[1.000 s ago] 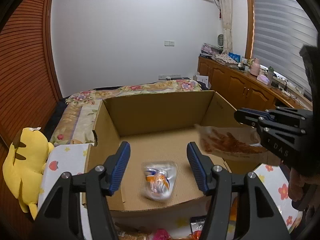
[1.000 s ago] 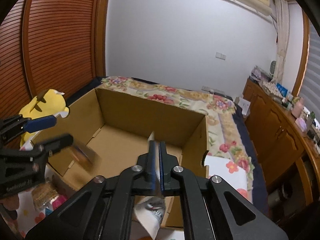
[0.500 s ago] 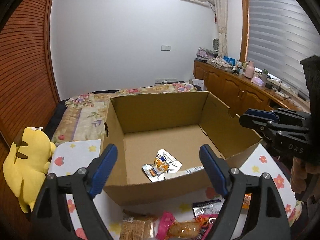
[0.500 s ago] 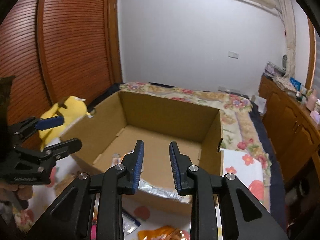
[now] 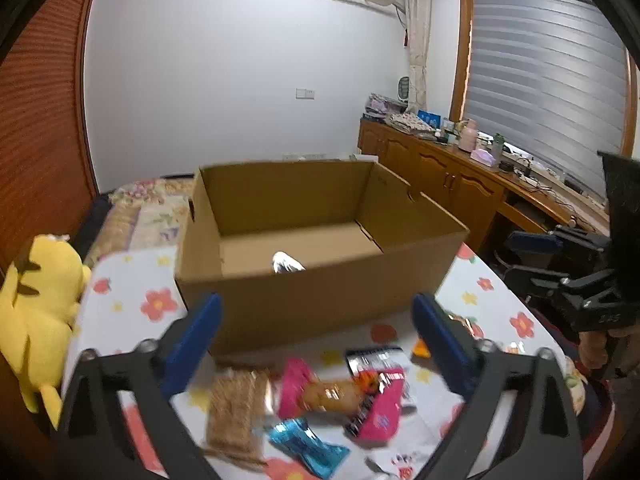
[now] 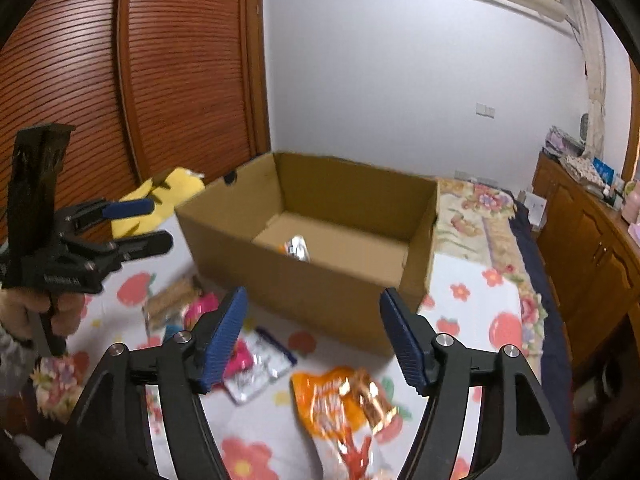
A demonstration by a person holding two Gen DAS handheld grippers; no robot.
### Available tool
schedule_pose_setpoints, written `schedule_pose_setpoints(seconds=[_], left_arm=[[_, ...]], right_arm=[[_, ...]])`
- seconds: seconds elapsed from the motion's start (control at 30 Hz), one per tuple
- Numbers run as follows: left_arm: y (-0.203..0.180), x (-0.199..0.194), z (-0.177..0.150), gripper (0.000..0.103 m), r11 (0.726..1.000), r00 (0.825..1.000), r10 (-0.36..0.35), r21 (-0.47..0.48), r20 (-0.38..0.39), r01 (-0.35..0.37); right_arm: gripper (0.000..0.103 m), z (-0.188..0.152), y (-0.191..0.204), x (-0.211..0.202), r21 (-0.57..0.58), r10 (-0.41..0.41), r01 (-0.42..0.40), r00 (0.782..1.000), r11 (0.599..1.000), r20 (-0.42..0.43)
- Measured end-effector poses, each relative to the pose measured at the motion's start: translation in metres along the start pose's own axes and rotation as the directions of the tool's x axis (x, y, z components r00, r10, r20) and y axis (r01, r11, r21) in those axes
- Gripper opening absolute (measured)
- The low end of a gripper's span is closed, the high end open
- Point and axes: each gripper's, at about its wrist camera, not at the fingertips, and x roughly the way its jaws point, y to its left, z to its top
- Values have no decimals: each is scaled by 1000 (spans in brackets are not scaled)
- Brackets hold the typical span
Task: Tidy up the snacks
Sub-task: 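Drop the silver-orange pouch into the box with left tool while right tool carries white packet, then grasp the white duck-neck packet with left tool while right tool grasps orange chicken-feet bag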
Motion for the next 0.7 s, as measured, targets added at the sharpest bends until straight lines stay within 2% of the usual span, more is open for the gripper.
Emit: schedule_pose_setpoints(seconds=[0.27, 0.4, 0.7], left_arm=[[-16, -4, -39, 102, 999, 998, -39, 1, -44, 39], [-25, -6, -57, 102, 998, 997, -41, 34, -71, 43], [-46, -7, -94, 102, 994, 988, -62, 85, -138, 74]], right_arm=[[70, -57, -17, 18, 18, -34, 36, 994, 999, -107], [70, -82, -25, 28, 28, -30, 35, 986, 999, -161], [70, -113, -25, 41, 39, -13, 22, 974, 999, -228]])
